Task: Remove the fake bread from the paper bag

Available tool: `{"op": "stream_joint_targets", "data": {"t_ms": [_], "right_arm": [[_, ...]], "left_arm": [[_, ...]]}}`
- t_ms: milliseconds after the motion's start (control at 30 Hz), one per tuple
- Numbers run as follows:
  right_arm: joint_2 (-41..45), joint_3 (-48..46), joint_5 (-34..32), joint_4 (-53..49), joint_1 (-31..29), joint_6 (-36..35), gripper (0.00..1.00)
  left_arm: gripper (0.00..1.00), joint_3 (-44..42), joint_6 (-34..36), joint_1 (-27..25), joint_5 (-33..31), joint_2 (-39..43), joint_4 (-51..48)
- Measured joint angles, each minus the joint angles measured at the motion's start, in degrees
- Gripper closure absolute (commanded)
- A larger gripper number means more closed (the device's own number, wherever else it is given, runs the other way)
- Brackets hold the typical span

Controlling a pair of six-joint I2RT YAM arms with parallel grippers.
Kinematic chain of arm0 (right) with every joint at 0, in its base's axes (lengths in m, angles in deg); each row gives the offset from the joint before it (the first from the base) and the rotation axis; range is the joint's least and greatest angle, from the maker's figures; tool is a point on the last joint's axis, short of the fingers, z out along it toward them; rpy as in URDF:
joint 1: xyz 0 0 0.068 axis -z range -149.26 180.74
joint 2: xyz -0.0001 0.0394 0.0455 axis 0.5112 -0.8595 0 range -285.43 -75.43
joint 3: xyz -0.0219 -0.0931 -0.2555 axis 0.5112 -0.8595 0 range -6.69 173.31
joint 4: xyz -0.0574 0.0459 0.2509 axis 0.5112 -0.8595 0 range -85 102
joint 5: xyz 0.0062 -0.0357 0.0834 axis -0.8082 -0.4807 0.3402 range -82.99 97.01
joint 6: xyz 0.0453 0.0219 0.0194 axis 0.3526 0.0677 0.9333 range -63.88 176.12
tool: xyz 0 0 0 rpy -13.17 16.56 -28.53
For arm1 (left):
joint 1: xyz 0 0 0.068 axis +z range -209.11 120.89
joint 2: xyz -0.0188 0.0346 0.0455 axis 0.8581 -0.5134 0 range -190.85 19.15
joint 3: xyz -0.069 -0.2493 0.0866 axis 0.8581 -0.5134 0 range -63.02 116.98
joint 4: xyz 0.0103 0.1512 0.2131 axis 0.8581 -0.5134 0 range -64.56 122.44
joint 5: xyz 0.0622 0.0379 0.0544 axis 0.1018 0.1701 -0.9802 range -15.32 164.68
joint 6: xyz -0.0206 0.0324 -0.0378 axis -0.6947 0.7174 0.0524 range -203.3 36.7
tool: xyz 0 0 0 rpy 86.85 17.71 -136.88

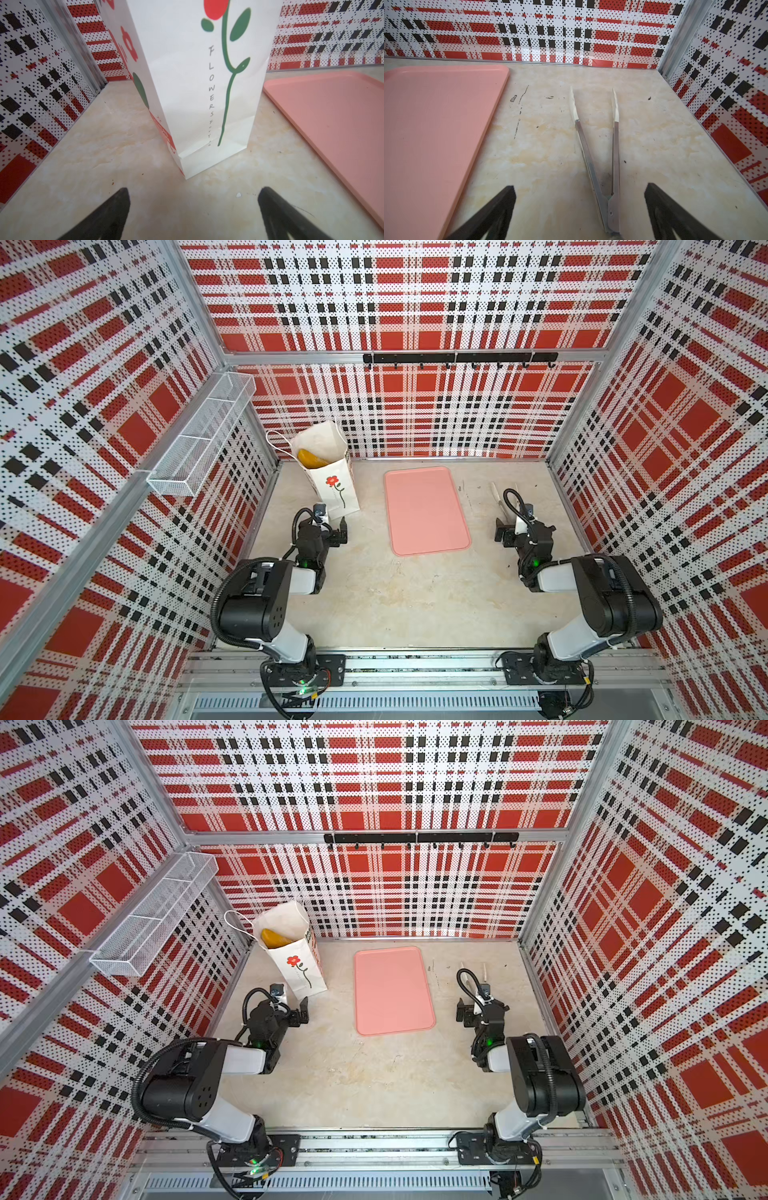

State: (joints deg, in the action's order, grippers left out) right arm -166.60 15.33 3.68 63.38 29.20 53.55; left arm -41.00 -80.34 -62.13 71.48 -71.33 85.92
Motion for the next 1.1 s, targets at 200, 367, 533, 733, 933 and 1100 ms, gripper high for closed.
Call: {"op": "stream_joint_targets", "data": {"t_ms": [200,367,533,733,933,1100], "right_arm": [[0.0,0.0,0.8,-0.2,0.1,0.0,0.0],[0.0,0.0,1.0,-0.2,0.1,0.0,0.0],[0.0,0.0,1.2,-0.2,0.1,0.0,0.0],[0.0,0.0,1.4,-0.3,0.1,0.0,0.0],[0.0,0.0,0.7,-0.5,0.2,0.2,0.0],[0.0,0.0,0.4,-0.6,0.2,0.2,0.0]], "left_arm": [[0.01,0.0,0.0,0.0,0.0,0.0,0.0],[0.01,0.0,0.0,0.0,0.0,0.0,-0.1],[0.01,0.0,0.0,0.0,0.0,0.0,-0.3],[0.01,0.0,0.1,-0.9,-1.9,0.0,-0.4],[0.01,0.0,0.2,-1.3,-3.0,0.0,-0.4],[0.01,-0.2,1.4,-3.7,-5.6,0.6,-0.4]]}}
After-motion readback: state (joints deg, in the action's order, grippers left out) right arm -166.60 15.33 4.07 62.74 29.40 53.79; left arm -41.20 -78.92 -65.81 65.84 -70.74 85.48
